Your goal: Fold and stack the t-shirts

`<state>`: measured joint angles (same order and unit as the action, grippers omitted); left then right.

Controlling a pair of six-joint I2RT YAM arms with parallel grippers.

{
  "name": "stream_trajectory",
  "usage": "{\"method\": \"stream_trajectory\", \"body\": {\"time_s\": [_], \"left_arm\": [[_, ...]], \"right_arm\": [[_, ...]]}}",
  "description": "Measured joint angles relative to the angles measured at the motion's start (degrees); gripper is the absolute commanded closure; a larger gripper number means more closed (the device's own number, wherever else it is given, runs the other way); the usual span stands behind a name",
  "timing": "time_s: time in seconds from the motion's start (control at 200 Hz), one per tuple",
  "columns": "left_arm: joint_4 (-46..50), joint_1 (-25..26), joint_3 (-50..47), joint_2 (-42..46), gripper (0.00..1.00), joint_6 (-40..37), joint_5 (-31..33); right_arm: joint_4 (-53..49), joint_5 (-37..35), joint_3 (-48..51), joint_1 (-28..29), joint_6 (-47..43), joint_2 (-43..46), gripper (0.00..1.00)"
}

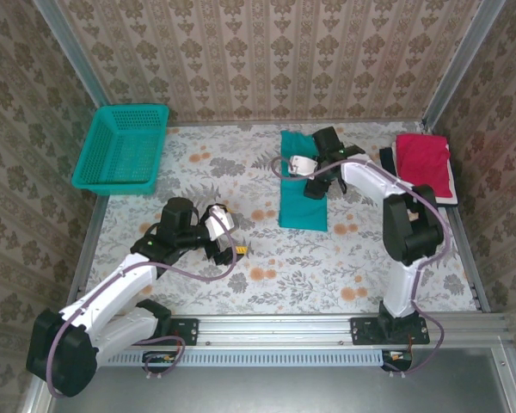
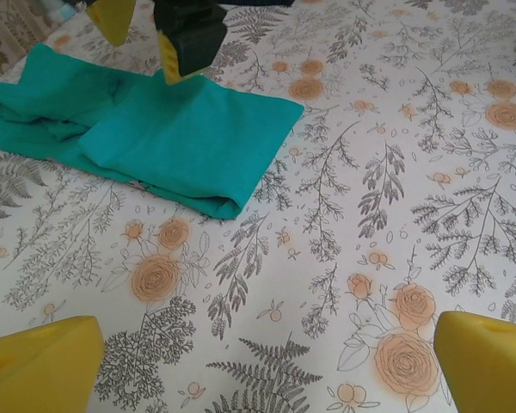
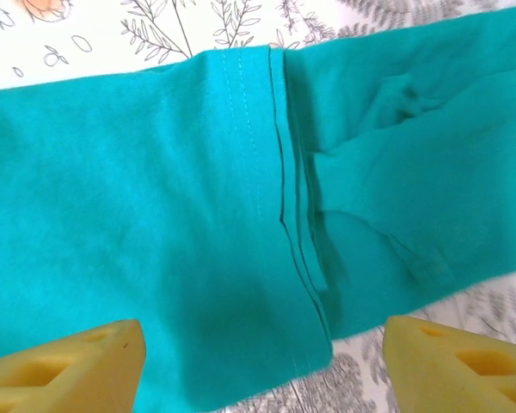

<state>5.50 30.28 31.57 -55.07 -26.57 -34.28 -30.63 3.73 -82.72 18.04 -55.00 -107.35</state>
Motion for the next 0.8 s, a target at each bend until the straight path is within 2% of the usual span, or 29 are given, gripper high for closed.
{"method": "stream_trajectory", "body": {"time_s": [0.135,0.295,0.435,0.685,0.735,0.8], "left_arm": [[-0.9,0.0,-0.2,0.0,0.0,0.0,0.0],[-2.1,0.0,-1.0,0.1,0.0,0.2,0.0],[-2.2,0.0,-1.8,0.4,0.0,0.5,0.0],[-2.6,0.0,-1.9,0.7,0.0,1.1,0.0],[-2.6,0.0,-2.0,0.9,0.0,1.3,0.0],[-2.6,0.0,-2.1,1.1,0.0,1.5,0.0]], "right_arm": [[2.5,0.5,7.8,2.3,0.1,8.4,0.26],[3.7,3.0,18.6,8.6,0.4,15.1,0.3],[3.5,4.4,23.3,12.8,1.9,14.3,0.32],[7.5,1.7,23.8,12.0,3.5,8.0,0.4],[8.3,0.9,23.6,11.6,3.8,6.8,0.44],[9.0,0.3,23.3,11.1,4.0,5.6,0.56]]}}
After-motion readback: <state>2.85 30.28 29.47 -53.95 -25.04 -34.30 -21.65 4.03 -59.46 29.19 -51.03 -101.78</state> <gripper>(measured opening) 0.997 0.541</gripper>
